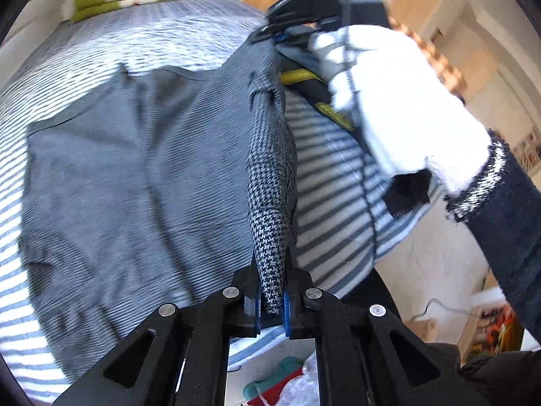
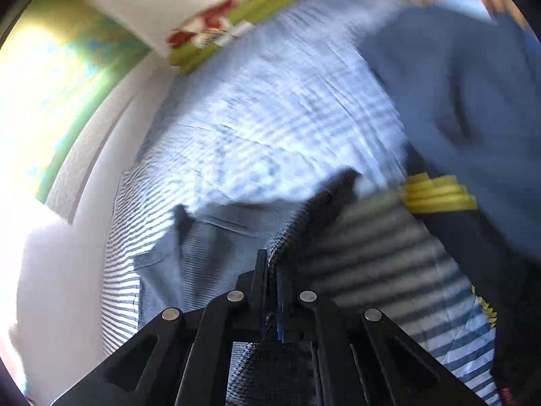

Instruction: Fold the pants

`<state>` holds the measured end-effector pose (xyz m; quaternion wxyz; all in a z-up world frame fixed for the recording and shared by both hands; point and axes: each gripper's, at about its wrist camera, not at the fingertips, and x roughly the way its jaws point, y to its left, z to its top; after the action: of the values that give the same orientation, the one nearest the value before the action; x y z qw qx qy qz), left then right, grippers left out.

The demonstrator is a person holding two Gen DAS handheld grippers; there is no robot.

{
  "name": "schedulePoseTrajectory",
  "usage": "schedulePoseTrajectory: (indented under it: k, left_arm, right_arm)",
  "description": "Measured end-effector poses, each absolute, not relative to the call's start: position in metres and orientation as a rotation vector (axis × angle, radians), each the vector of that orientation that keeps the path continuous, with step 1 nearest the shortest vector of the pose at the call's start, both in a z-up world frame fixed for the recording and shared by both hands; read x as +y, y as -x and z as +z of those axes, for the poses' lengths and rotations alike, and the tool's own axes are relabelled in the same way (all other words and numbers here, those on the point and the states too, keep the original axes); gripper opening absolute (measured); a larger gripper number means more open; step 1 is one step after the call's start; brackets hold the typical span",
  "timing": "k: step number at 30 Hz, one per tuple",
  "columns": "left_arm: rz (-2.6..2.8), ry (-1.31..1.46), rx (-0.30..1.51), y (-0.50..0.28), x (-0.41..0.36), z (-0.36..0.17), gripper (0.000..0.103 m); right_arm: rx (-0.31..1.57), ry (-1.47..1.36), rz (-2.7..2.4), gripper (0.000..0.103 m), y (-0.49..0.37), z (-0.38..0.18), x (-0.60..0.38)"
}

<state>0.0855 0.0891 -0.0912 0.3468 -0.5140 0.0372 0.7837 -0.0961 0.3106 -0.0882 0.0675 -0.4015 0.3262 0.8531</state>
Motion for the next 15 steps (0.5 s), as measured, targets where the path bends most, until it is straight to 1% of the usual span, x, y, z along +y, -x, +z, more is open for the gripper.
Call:
schedulePoseTrajectory:
  k: [4,7,8,11,15]
  left_arm:
    - [2.126,1.344,-0.029,-0.08,0.016,-0.084,0.008]
    - [2.192,1.363,-0.126,-0.078,-0.033,-0.086,0.008]
    - [2.209,1.373,-0.149,-0.079,-0.047,-0.089,0.008]
    - [2.241,1.422,-0.223,-0.072,-0.084,-0.111,0.008]
    - [2.253,1.484,-0.302,-0.074,-0.119,-0.136,0.008]
  right_arm:
    - [0.794,1.211,2.713,0.004,0.135,-0.042,0.244]
    - [0.57,1.27,2.779,0.004,0.173,-0.03,0.176]
    - [0.491,1.308,2.797,0.004,0.191,-0.031,0.148]
    - [0.35,1.395,2.819,0.004,0.224,-0.045,0.093]
    - [0.138,1.512,2.813,0.003,0.26,-0.076,0.026]
